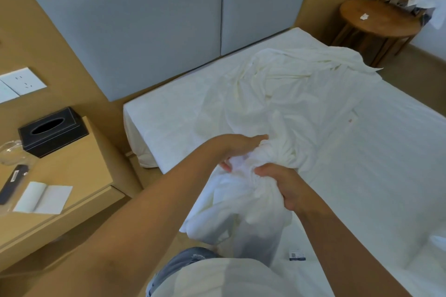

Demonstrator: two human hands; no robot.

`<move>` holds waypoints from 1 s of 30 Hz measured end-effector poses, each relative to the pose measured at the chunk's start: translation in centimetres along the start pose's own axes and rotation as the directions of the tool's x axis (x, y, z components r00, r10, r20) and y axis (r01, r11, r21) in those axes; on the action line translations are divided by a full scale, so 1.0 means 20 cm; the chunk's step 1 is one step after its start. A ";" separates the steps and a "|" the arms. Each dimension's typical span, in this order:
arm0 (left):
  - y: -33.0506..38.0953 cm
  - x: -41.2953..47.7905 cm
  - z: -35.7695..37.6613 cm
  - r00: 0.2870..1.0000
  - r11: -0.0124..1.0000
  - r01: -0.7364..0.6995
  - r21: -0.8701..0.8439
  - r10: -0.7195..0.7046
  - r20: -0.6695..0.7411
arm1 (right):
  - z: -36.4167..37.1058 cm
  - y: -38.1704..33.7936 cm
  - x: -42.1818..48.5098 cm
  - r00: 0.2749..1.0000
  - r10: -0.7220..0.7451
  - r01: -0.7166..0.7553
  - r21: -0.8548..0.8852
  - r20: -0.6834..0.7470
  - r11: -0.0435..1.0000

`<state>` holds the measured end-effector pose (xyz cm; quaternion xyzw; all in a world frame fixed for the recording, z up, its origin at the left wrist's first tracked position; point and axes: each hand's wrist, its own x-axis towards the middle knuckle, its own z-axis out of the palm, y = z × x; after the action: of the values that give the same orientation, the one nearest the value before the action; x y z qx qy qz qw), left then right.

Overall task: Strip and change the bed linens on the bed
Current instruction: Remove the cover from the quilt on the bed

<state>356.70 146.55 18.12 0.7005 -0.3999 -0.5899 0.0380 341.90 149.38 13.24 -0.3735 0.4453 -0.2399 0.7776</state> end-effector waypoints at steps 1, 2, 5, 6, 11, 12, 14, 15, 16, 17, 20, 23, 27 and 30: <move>-0.01 0.01 0.01 1.000 1.000 0.000 -0.008 0.000 -0.004 | -0.01 0.00 0.00 1.000 0.000 0.000 0.006 0.006 1.000; -0.02 0.02 0.01 1.000 1.000 -0.014 -0.007 0.013 -0.022 | -0.01 0.01 0.00 1.000 -0.002 0.002 0.005 0.017 1.000; -0.03 0.04 0.01 0.998 0.998 -0.007 0.062 0.011 -0.062 | 0.01 0.03 -0.01 1.000 0.024 -0.024 -0.041 0.013 0.999; -0.03 0.05 0.02 0.998 0.993 0.008 0.115 0.000 -0.069 | 0.01 0.03 0.00 0.999 0.034 -0.032 -0.045 0.023 0.998; 0.01 -0.01 0.00 0.947 0.975 -0.219 -0.049 0.200 -0.251 | 0.01 0.04 -0.01 0.996 0.072 -0.069 -0.060 0.053 0.996; 0.03 -0.03 0.01 0.924 0.952 -0.295 -0.087 0.261 -0.280 | 0.02 0.05 0.00 0.994 0.088 -0.084 -0.070 0.058 0.994; 0.11 -0.08 0.05 0.876 0.897 -0.431 -0.095 0.391 -0.283 | 0.05 0.04 0.01 0.991 0.119 -0.113 -0.091 0.063 0.989; 0.14 -0.09 0.08 0.853 0.877 -0.475 -0.069 0.440 -0.283 | 0.06 0.02 0.01 0.989 0.139 -0.134 -0.091 0.055 0.987; 0.17 -0.10 0.10 0.839 0.864 -0.499 -0.064 0.463 -0.284 | 0.06 0.00 0.02 0.986 0.152 -0.146 -0.081 0.070 0.986; 0.19 -0.10 0.10 0.838 0.856 -0.510 -0.089 0.470 -0.278 | 0.07 -0.03 0.02 0.984 0.149 -0.143 -0.067 0.095 0.987; 0.21 -0.10 0.08 0.859 0.853 -0.495 -0.165 0.451 -0.243 | 0.03 -0.06 0.02 0.964 0.138 -0.139 -0.011 0.229 0.990; 0.18 -0.07 0.07 0.873 0.863 -0.470 -0.186 0.424 -0.240 | 0.04 -0.04 0.02 0.962 0.214 -0.184 -0.180 0.168 0.966; 0.04 0.00 -0.01 0.947 0.883 -0.306 -0.356 0.244 -0.210 | 0.03 -0.05 0.03 0.998 0.050 -0.045 -0.121 0.045 0.992; -0.11 0.03 -0.03 0.991 0.945 -0.118 -0.306 0.091 -0.102 | -0.03 -0.10 0.02 0.997 -0.005 0.009 -0.056 0.074 0.998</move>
<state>358.35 147.41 16.78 0.6882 -0.3367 -0.6119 0.1964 341.50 147.64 14.50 -0.4054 0.4213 -0.2160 0.7820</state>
